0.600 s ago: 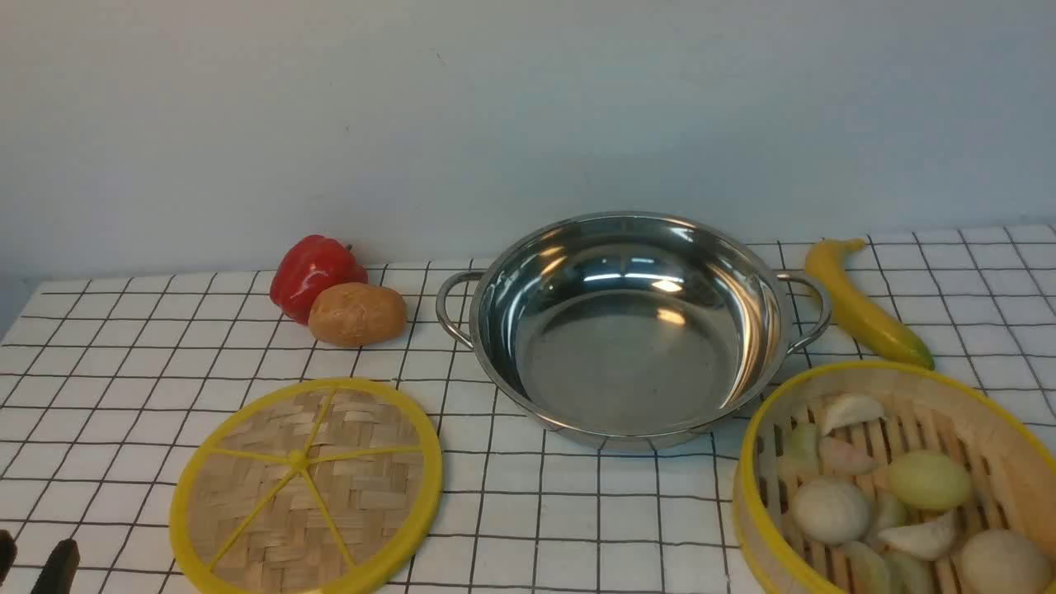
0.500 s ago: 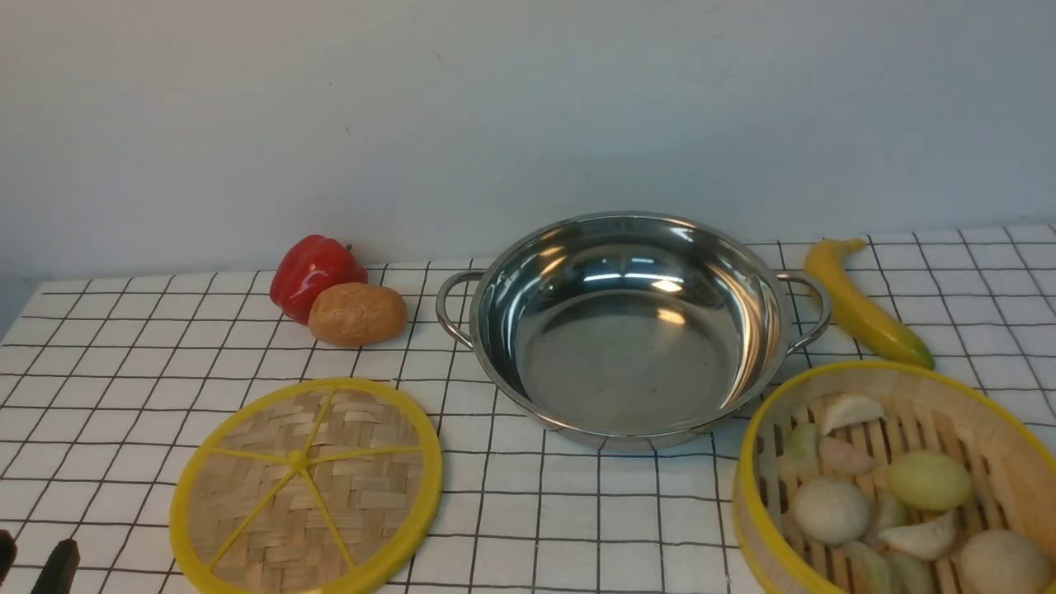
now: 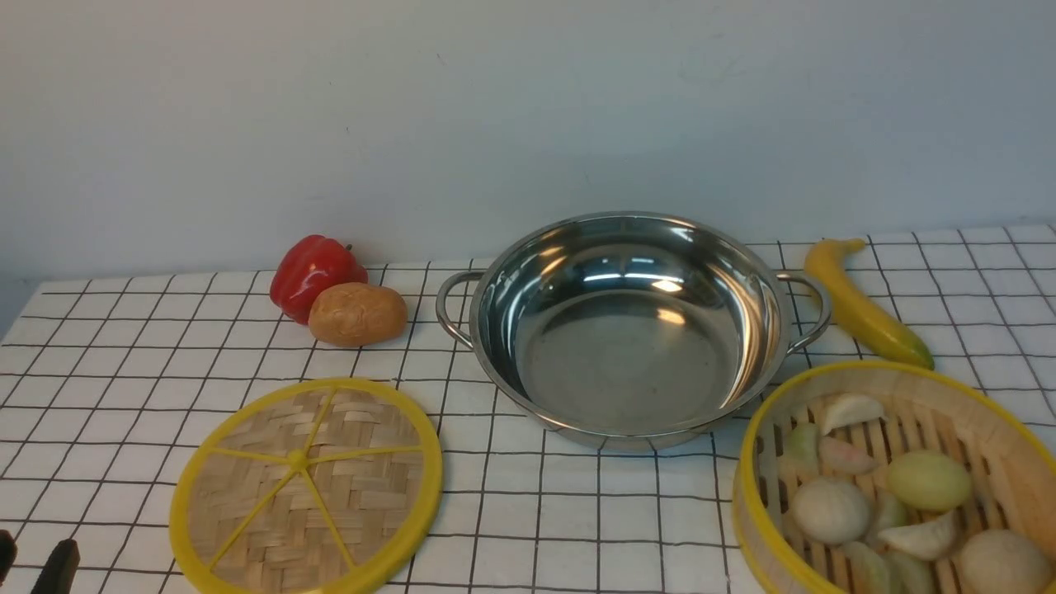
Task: Place the steamer in the pot on the white tablecloth, and put the lid on the steamer.
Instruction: 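Reach for and grasp the rim of the bamboo steamer holding the buns with the right gripper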
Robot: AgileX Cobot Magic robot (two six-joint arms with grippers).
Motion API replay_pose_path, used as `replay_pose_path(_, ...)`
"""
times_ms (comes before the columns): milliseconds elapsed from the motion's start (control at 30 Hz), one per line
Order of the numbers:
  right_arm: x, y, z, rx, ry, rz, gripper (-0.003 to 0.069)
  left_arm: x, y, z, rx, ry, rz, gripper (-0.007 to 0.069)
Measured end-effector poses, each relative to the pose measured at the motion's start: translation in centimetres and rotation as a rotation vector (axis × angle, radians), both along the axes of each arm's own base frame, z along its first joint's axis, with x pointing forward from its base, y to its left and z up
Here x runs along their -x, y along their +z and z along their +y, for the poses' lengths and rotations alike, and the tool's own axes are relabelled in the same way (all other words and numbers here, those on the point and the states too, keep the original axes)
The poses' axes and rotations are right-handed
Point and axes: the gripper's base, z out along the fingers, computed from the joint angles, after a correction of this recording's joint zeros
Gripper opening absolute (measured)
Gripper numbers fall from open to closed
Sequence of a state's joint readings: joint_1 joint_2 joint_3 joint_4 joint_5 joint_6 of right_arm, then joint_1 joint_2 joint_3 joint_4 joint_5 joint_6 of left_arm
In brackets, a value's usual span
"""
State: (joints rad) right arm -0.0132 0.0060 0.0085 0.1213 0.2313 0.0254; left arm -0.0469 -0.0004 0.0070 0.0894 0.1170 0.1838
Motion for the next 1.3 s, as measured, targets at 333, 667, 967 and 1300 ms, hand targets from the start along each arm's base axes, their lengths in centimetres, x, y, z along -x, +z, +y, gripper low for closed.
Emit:
replay_pose_path(333, 0.0, 0.0, 0.0, 0.0, 0.0, 0.0, 0.0243, 0.0, 0.0, 0.0, 0.0, 0.0, 0.0, 0.024)
replay_pose_path(667, 0.0, 0.0, 0.01, -0.011, 0.0, 0.0, 0.0243, 0.0, 0.0, -0.01, 0.016, 0.0, 0.001, 0.024)
replay_pose_path(967, 0.0, 0.09, 0.35, -0.452, 0.012, -0.001, 0.0243, 0.01, 0.51, -0.21, 0.589, -0.017, -0.027, 0.024)
replay_pose_path(1300, -0.01, 0.45, 0.45, -0.731, 0.019, -0.028, 0.0243, 0.01, 0.6, -0.24, 0.838, -0.022, -0.021, 0.024)
